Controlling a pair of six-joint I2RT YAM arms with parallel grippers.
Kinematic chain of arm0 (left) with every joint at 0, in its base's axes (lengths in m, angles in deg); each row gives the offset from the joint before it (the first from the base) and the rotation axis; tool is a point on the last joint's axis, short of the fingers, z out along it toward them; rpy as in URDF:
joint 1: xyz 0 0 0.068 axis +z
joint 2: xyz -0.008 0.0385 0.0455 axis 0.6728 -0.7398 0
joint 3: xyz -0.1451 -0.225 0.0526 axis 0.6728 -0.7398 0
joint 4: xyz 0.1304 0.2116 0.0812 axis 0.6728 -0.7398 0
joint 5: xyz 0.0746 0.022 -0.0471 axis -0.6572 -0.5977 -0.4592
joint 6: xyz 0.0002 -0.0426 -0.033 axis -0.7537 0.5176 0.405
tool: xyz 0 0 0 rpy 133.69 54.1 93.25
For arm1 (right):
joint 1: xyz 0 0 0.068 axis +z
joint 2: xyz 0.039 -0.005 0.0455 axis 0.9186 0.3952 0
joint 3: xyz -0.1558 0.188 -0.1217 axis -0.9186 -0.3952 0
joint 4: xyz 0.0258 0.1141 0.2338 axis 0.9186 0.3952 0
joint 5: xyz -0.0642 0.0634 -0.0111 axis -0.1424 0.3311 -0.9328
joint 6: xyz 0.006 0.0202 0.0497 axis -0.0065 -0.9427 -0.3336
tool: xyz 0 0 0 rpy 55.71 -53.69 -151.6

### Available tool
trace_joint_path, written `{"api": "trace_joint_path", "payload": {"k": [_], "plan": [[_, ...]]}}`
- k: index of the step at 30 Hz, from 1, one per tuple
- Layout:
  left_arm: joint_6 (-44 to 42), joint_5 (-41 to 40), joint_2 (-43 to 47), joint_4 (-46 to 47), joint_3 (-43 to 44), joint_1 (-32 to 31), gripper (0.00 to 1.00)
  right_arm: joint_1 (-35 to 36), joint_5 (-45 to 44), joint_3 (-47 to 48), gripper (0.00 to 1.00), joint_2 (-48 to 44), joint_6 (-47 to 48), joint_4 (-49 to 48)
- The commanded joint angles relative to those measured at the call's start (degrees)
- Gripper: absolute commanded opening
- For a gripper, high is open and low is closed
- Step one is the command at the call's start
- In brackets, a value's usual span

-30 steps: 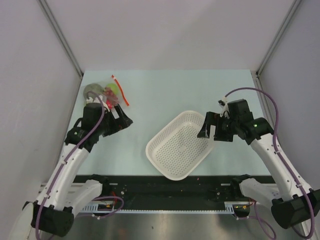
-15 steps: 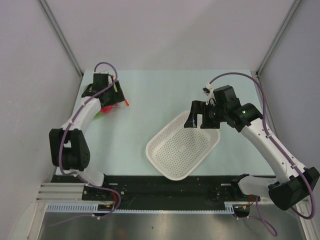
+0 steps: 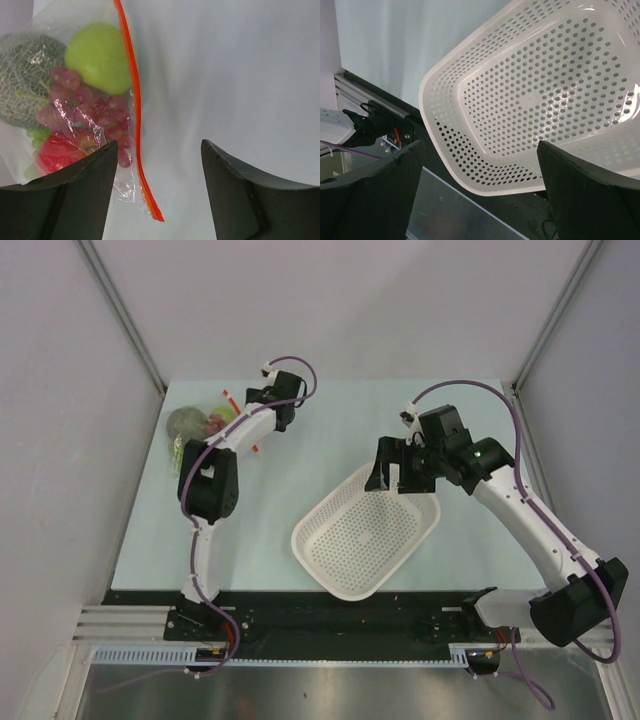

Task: Open the zip-top bag and remove the fake food

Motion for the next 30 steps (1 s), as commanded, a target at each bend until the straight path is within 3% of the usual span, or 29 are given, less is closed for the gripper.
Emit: {"api": "trace_joint_path", "payload": {"k": [1, 8, 11, 12, 14, 17, 24, 30], "plan": [[1.23, -7.69, -2.13, -4.85, 4.56, 1.0, 0.71, 0.2, -0.97, 0.94, 1.0, -3.46, 0.19, 1.09], [1.85, -10.43, -4.06, -4.94, 3.24, 1.17, 0.7, 0.2, -0.44, -2.75, 1.0, -6.45, -1.48, 0.65], [3.85, -7.36, -5.29, -6.51, 3.68, 2.49, 0.55, 0.29, -0.88, -2.84, 1.0, -6.54, -1.66, 0.65], [4.04, -4.21, -5.38, -6.69, 3.51, 3.28, 0.42, 0.2, -1.32, -2.75, 1.0, -6.45, -1.48, 0.65], [2.21, -1.82, -4.51, -4.95, 1.85, 3.55, 0.32, 0.38, -2.28, -2.49, 1.0, -5.76, -1.31, 0.3], [0.09, 0.03, -0.83, -2.66, -0.7, 3.46, 0.0, 0.73, -3.25, -1.79, 1.0, -3.83, -1.13, -1.62], [-5.01, 10.74, 10.15, -4.5, -4.22, 3.72, 0.0, 1.43, -0.01, -0.03, 1.0, 3.72, -0.78, -14.62], [-12.65, 29.02, 26.33, -1.33, -14.51, 3.81, 0.0, 1.52, 3.16, 3.48, 1.0, 13.31, 3.52, -28.08]]}}
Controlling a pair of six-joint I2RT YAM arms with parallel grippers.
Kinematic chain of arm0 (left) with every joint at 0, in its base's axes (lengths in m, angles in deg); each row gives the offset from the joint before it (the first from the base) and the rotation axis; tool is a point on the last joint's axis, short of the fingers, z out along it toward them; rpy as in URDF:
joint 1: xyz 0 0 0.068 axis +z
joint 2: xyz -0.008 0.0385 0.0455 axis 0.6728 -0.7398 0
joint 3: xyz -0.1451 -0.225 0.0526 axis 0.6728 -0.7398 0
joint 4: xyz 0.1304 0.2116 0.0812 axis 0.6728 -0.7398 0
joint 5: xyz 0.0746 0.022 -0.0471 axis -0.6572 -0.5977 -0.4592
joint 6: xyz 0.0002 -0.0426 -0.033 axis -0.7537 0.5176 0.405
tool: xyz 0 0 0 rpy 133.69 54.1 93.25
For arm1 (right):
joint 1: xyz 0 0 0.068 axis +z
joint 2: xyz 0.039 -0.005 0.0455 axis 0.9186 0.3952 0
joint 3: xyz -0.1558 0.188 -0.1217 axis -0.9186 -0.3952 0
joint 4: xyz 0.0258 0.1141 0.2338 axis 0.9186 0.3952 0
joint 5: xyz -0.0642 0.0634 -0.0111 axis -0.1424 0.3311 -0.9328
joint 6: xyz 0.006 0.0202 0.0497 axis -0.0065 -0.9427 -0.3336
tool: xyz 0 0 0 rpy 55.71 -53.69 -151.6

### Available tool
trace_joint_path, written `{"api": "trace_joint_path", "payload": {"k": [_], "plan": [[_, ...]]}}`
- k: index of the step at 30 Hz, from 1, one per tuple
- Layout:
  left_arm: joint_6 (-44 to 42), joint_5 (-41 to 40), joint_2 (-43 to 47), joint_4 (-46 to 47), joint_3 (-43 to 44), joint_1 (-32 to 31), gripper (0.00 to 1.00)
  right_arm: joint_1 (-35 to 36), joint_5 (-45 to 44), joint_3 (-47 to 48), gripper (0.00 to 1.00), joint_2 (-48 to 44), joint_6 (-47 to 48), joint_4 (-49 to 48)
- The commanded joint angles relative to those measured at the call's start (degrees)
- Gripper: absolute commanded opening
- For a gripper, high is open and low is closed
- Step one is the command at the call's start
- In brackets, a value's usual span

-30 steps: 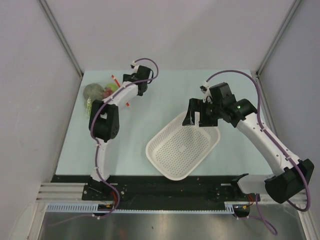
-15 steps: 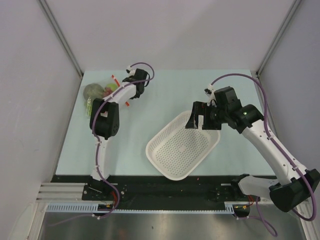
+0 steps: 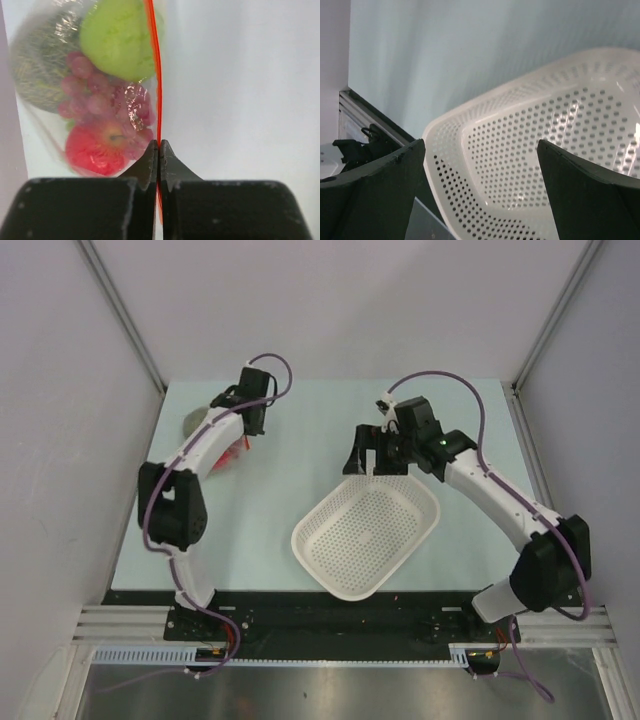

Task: Open the zip-top bag and remove the fake food

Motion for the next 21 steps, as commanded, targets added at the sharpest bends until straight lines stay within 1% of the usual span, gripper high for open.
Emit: {"api": "trace_joint_path", "payload": {"k": [1, 2, 3, 4, 6, 7, 9, 10, 11, 12, 14, 18, 21], "plan": [[-7.06, 15.94, 12.94, 2.3, -3.1, -0.06, 0.0, 0.34, 2.46, 6.43, 1.0, 6.95, 4.29, -14.51], [-7.07, 18.74, 15.22, 1.07, -3.63, -0.06, 0.0, 0.17, 2.2, 7.4, 1.0, 8.54, 4.21, -17.66], [-5.85, 19.73, 16.54, 0.71, -4.33, -0.06, 0.0, -0.1, 2.03, 8.63, 1.0, 10.04, 3.43, -19.08], [-4.79, 19.74, 17.69, 0.62, -6.51, -0.06, 0.0, -0.19, 0.37, 12.13, 1.0, 13.62, 2.29, -21.01], [-2.69, 22.72, 22.08, 2.02, -9.77, -0.06, 0.0, 0.08, -0.96, 16.36, 1.0, 17.33, -2.63, -21.55], [-1.98, 23.77, 23.66, 2.81, -13.27, -0.06, 0.0, 0.69, -2.01, 20.47, 1.0, 21.44, -4.65, -20.86], [-0.57, 27.1, 27.17, 3.35, -16.1, -0.14, 0.0, 1.39, -4.03, 25.32, 1.0, 25.5, -9.91, -18.84], [-0.13, 27.04, 28.24, 3.35, -18.55, -0.06, 0.0, 1.66, -5.52, 27.34, 1.0, 27.35, -11.25, -16.74], [0.23, 26.77, 29.29, 3.26, -19.62, -0.06, 0.0, 2.36, -6.32, 31.37, 1.0, 30.76, -12.48, -15.5], [0.49, 26.6, 31.65, 3.35, -20.76, -0.06, 0.0, 2.8, -6.24, 32.71, 1.0, 31.93, -14.4, -15.32], [0.49, 26.07, 33.6, 3.61, -23.23, -0.06, 0.0, 4.11, -7.37, 36.57, 1.0, 34.73, -15.21, -15.14], [0.93, 27.55, 36.42, 3.17, -24.64, -0.06, 0.0, 6.22, -12.99, 41.77, 0.99, 37.56, -19.25, -10.4], [1.81, 28.61, 37.03, 3.26, -25.17, -0.06, 0.0, 7.89, -15.54, 42.83, 0.91, 37.91, -23.9, -7.16]]}}
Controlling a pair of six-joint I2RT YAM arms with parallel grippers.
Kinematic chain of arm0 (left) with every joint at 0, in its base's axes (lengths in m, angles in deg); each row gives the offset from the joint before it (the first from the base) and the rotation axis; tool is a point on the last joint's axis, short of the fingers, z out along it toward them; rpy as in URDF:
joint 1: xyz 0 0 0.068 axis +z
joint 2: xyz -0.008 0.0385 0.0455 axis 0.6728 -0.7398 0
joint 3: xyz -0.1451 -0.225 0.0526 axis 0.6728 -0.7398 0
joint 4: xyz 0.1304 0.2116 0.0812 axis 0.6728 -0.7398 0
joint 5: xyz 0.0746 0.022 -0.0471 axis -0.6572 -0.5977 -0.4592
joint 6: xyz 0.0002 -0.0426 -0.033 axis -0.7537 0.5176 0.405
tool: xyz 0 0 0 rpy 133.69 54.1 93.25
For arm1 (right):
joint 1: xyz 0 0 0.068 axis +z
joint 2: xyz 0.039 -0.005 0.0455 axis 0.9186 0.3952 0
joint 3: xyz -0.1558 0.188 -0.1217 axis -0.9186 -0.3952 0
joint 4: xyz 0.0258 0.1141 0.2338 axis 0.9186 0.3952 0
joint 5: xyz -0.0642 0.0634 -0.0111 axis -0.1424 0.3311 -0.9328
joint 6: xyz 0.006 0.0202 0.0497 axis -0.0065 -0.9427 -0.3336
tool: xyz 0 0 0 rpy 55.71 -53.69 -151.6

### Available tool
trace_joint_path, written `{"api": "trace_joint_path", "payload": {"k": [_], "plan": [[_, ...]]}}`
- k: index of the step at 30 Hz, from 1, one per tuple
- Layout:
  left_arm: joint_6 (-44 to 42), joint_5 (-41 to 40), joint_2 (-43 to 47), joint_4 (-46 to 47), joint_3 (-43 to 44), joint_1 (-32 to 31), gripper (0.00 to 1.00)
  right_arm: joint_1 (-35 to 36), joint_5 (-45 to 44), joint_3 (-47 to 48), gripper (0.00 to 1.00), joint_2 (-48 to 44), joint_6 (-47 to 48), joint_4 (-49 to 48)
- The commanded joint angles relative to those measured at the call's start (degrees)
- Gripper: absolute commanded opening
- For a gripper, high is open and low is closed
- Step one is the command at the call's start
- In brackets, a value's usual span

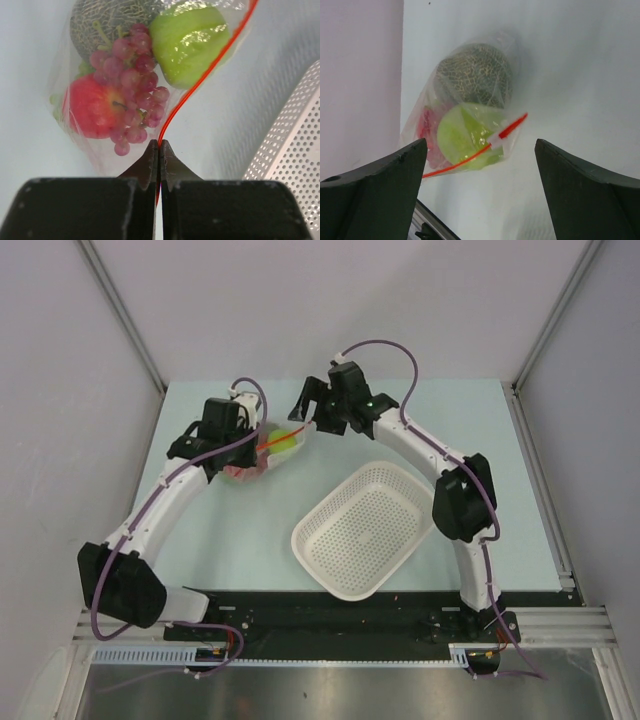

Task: Open the zip-top bag and remove the fake food

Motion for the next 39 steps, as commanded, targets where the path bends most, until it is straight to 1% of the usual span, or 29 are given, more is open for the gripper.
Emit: {"api": "trace_joint_path", "payload": {"k": [1, 3, 4, 5, 6, 9, 10, 11, 13, 14, 16, 17, 19, 20, 22, 23, 24, 25, 26, 28, 29, 30, 32, 35, 39], "plan": [[2.12, 3.61, 3.57, 2.32, -0.29, -0.01, 0.0, 2.65, -6.72, 4.32, 0.91, -0.16, -8.96, 6.81], [2.12, 3.97, 3.92, 2.32, -1.26, -0.01, 0.0, 3.8, -9.0, 2.23, 0.89, -1.39, -10.72, 8.24], [2.2, 4.23, 4.27, 2.41, -1.61, -0.01, 0.0, 4.06, -9.36, 0.82, 0.88, -2.0, -11.69, 7.11], [2.21, 4.49, 4.54, 2.49, -2.05, -0.01, 0.0, 4.15, -9.36, -0.67, 0.85, -2.62, -12.05, 5.19], [2.12, 4.58, 4.71, 2.5, -2.92, -0.01, 0.0, 4.15, -9.45, -1.82, 0.78, -2.97, -12.31, 3.34], [1.68, 4.41, 5.94, 2.23, -3.98, -0.01, 0.0, 3.97, -9.45, 0.79, 0.76, -0.88, -12.75, 4.98], [1.33, 4.76, 6.73, 2.32, -4.25, -0.01, 0.0, 4.06, -9.45, 3.15, 0.74, -0.34, -12.75, 5.43], [0.8, 4.59, 7.09, 2.23, -4.77, -0.01, 0.0, 4.06, -11.02, 4.05, 0.67, 0.27, -12.93, 6.13], [0.19, 3.45, 7.88, 2.06, -5.39, -0.01, 0.0, 4.06, -11.21, 6.16, 0.63, 1.5, -13.46, 8.15], [-0.08, 3.62, 8.49, 2.14, -5.92, -0.01, 0.0, 4.06, -11.12, 6.43, 0.57, 1.68, -13.98, 8.42], [-0.6, 4.14, 9.02, 2.32, -6.36, -0.01, 0.0, 4.06, -10.6, 6.43, 0.5, 2.3, -14.77, 8.68], [-0.69, 4.58, 9.46, 2.58, -6.62, -0.01, 0.0, 4.06, -10.16, 6.52, 0.43, 2.56, -15.3, 8.51], [-0.96, 5.02, 9.99, 3.11, -6.97, -0.01, 0.0, 4.15, -8.5, 6.61, 0.36, 2.91, -15.92, 8.77], [-1.13, 5.2, 9.99, 3.46, -7.06, -0.01, 0.0, 4.15, -7.35, 6.43, 0.26, 3.09, -16.18, 8.51], [-1.31, 5.29, 10.69, 4.07, -7.41, -0.01, 0.0, 4.24, -6.55, 6.95, 0.2, 3.53, -16.8, 8.33], [-1.22, 5.2, 10.87, 4.25, -7.5, -0.01, 0.0, 4.24, -6.12, 7.83, 0.11, 3.62, -16.88, 8.68], [-1.31, 5.03, 11.13, 4.6, -7.5, -0.01, 0.0, 4.33, -5.94, 8.45, 0.06, 3.79, -17.15, 9.12], [-1.05, 4.76, 11.05, 4.78, -7.42, -0.01, 0.02, 4.33, -5.76, 9.06, 0.03, 3.88, -17.41, 9.73], [-0.7, 4.24, 11.04, 5.04, -7.24, -0.01, 0.15, 4.59, -5.41, 9.59, 0.0, 3.97, -17.76, 10.7], [0.09, 3.36, 10.96, 7.06, -7.41, -0.19, 0.33, 4.94, -4.97, 10.47, 0.0, 3.71, -19.43, 11.49], [0.27, 3.01, 10.78, 8.11, -7.24, -0.54, 0.53, 5.29, -4.97, 10.65, 0.0, 3.44, -19.96, 12.37], [0.36, 3.09, 10.43, 8.82, -7.07, -0.71, 0.58, 5.47, -4.97, 10.65, 0.0, 3.01, -20.66, 12.64], [0.01, 2.91, 8.15, 10.14, -5.41, -2.02, 0.63, 5.91, -5.41, 10.56, 0.0, 2.39, -22.68, 13.95], [-1.4, 2.91, 4.11, 11.55, -3.38, -4.13, 0.64, 6.96, -5.94, 10.04, 0.0, 1.16, -25.67, 14.92], [-2.19, 4.84, 1.38, 14.27, -1.79, -6.25, 0.64, 8.02, -5.5, 9.68, 0.0, 0.63, -28.92, 14.84]]}}
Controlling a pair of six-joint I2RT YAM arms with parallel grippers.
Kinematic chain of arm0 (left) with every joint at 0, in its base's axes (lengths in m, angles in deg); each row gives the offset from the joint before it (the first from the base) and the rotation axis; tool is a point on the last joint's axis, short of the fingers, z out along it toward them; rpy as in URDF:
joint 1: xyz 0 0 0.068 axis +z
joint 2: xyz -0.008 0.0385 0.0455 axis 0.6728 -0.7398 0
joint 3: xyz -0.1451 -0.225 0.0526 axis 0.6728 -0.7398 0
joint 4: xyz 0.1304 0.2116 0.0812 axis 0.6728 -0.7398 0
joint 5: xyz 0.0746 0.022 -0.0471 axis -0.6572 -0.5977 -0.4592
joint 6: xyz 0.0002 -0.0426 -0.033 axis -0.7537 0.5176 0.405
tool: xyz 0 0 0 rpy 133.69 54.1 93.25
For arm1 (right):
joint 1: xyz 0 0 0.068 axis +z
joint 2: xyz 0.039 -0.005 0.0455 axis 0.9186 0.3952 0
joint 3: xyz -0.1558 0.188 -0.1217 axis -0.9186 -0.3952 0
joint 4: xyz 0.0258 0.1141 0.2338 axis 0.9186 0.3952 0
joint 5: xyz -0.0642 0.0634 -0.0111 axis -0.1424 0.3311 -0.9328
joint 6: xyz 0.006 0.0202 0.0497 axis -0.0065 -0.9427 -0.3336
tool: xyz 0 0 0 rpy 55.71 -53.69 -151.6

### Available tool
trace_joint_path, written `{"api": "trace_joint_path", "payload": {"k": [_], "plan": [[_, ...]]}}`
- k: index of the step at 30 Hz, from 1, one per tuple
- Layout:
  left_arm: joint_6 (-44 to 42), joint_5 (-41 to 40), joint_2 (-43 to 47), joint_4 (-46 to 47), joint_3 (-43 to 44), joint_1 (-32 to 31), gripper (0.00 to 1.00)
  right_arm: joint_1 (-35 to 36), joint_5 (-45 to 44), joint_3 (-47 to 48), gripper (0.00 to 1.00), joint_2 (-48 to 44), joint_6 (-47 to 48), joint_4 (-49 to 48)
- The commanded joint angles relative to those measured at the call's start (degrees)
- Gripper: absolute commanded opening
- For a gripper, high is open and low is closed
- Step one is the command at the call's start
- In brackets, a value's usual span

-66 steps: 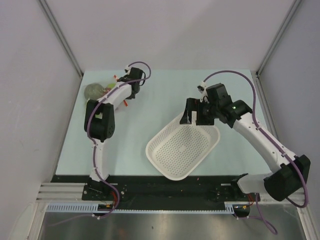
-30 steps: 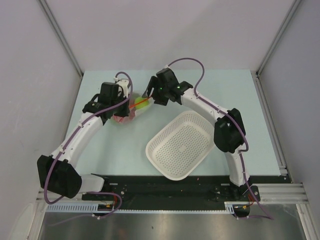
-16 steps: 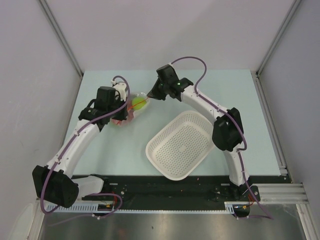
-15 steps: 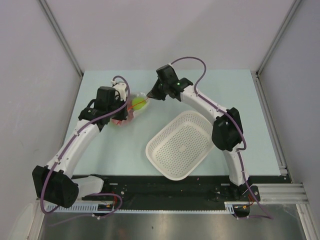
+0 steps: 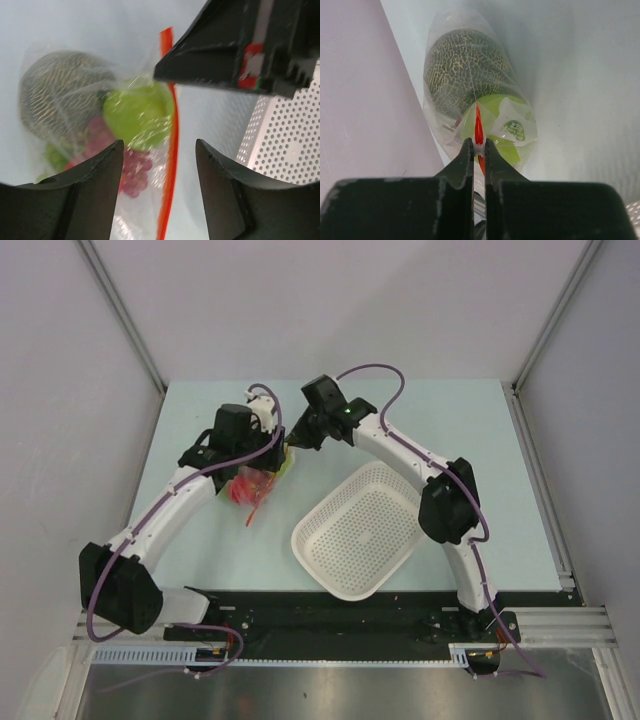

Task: Open the zip-top bag and remove the fake food

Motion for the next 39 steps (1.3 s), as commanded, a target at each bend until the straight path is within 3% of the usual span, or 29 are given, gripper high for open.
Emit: {"api": "trace_joint_path", "payload": {"k": [1, 10, 13, 19, 22, 23, 24, 25, 27, 28, 31, 32, 35, 36, 39], "plan": [[-1.6, 2.2, -2.19, 5.24, 3.41, -2.36, 0.64, 1.53, 0.16, 1.97, 0.0, -3.65, -5.54, 0.37], [-2.83, -7.19, -3.59, 9.29, 0.42, -3.77, 0.55, 1.53, 0.6, 1.79, 0.0, -5.5, -9.49, 0.02], [-2.83, -7.03, -4.56, 9.11, 1.3, -3.77, 0.49, 1.61, 1.13, 1.27, 0.0, -6.12, -11.51, -0.16], [-4.5, -7.29, -5.53, 9.91, 1.13, -3.95, 0.47, 1.7, 2.71, 0.65, 0.0, -6.29, -14.94, -2.0], [-5.11, -9.03, -6.67, 9.65, 2.09, -3.95, 0.24, 1.88, 3.5, -0.31, 0.0, -6.47, -15.74, -2.62], [-4.94, -9.74, -7.89, 7.38, 3.75, -3.86, 0.06, 1.88, 3.5, -0.75, 0.0, -6.82, -15.74, -3.32], [-5.29, -10.27, -8.34, 6.23, 4.72, -3.86, 0.0, 1.88, 3.42, -1.37, 0.01, -7.69, -15.56, -3.58], [-5.38, -10.45, -8.69, 4.82, 5.6, -3.77, 0.0, 1.62, 3.41, -3.81, 0.16, -8.31, -15.21, -5.76], [-5.29, -10.63, -8.08, 3.06, 6.84, -3.77, 0.0, 0.74, 4.9, -6.54, 0.35, -9.19, -12.5, -8.67], [-5.12, -10.71, -7.47, 2.7, 7.01, -3.68, 0.0, -0.31, 6.13, -7.86, 0.55, -10.58, -10.31, -11.21], [-4.94, -7.83, -5.36, 1.3, 7.19, -2.55, 0.0, -2.85, 7.62, -13.4, 0.87, -14.18, 1.1, -16.47], [-5.03, -4.6, -4.83, 0.86, 7.37, -2.1, 0.0, -4.0, 8.76, -17.68, 0.93, -15.33, 4.27, -18.42], [-5.73, -0.73, -3.16, -1.08, 7.46, -0.87, 0.0, -9.01, 19.29, -24.9, 0.97, -18.42, 16.75, -32.54], [-6.6, 1.04, -2.46, -1.43, 7.28, -0.52, 0.0, -9.98, 26.72, -28.93, 0.98, -18.68, 23.05, -37.12], [-7.31, 2.64, -1.57, -1.87, 7.02, 0.18, 0.0, -13.06, 32.47, -31.68, 1.0, -20.17, 34.67, -41.02]]}}
